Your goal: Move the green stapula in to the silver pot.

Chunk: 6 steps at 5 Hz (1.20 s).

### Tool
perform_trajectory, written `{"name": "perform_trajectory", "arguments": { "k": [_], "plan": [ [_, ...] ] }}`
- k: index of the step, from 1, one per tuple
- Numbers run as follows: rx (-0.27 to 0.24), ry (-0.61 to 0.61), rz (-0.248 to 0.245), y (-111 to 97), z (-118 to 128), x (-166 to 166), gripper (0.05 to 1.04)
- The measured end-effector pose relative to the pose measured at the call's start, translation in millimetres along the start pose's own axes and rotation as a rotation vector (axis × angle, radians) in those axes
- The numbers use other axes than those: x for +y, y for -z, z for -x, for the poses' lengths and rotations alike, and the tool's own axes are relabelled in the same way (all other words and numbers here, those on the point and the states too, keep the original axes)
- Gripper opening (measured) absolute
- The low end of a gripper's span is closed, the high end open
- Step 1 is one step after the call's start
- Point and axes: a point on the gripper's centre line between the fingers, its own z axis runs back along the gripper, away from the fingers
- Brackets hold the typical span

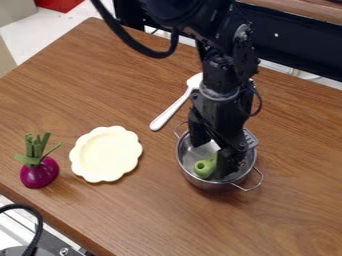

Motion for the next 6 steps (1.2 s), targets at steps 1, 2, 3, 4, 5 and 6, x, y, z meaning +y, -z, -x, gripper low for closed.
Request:
{"name": "perform_trajectory", "arguments": {
  "k": [1,2,3,4,5,6],
  "plan": [
    [0.006,-0.013,0.010,-1,2,4,0.999],
    [-0.037,-0.035,-0.002,-20,2,12,0.999],
    [-0.046,-0.045,0.031,-33,5,18,0.999],
    [-0.054,-0.042,0.031,-39,9,27,0.999],
    [-0.061,0.010,0.031,-41,21,26,0.999],
    [-0.065,0.067,0.040,-43,40,24,0.999]
  ]
}}
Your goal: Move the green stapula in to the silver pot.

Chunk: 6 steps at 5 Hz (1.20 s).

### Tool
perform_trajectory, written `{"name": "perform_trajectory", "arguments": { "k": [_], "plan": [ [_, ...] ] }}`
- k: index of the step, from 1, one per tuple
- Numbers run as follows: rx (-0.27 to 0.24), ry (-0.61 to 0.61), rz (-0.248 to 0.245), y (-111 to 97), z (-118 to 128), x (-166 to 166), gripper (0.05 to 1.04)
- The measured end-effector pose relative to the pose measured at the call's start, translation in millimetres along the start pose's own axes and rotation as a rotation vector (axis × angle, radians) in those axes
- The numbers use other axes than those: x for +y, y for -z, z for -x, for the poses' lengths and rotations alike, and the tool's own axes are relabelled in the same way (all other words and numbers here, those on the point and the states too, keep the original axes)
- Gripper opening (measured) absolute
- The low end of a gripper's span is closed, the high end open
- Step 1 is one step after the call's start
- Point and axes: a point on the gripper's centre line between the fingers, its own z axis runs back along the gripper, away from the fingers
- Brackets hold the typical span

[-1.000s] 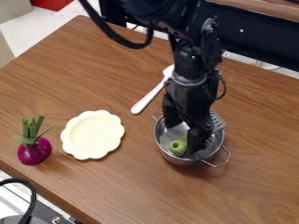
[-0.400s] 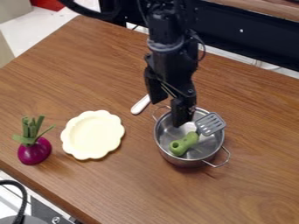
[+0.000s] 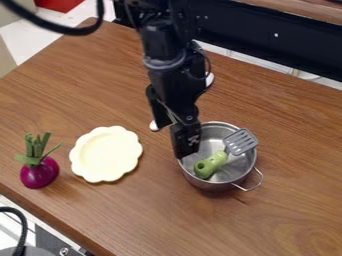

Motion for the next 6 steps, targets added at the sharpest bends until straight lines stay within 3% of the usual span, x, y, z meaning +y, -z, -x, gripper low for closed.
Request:
{"name": "perform_trajectory", "arguments": {
  "k": [2,3,4,6],
  "plan": [
    [0.022,0.095,-0.013,6,27,-11,0.999],
    [0.023,0.060,-0.022,5,34,10,0.999],
    [0.030,0.021,-0.039,6,37,37,0.999],
    [0.002,-0.078,-0.039,-9,36,126,0.999]
  ]
}}
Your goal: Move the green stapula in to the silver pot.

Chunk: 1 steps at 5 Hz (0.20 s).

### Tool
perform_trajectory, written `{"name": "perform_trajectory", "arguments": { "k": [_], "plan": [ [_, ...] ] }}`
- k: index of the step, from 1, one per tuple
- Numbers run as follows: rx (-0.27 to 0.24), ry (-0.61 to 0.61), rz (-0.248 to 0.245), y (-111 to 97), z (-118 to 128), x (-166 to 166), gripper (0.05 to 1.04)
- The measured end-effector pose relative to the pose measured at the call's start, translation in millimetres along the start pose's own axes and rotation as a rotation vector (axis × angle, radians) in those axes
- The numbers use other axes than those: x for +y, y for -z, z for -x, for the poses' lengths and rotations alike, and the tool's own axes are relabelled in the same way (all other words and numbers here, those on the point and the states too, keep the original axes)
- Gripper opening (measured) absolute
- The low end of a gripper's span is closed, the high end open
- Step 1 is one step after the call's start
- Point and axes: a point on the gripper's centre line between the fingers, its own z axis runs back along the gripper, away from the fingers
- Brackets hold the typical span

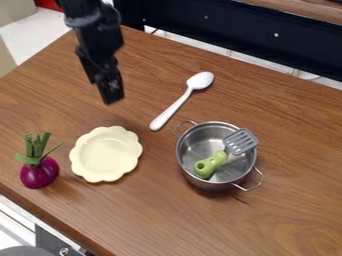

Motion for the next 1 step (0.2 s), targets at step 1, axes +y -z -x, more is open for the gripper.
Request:
{"name": "perform_trajectory", "arguments": {
  "k": [1],
  "plan": [
    [-0.023,-0.054,-0.021,3.0,-19.6,32.1,0.999]
  ]
}}
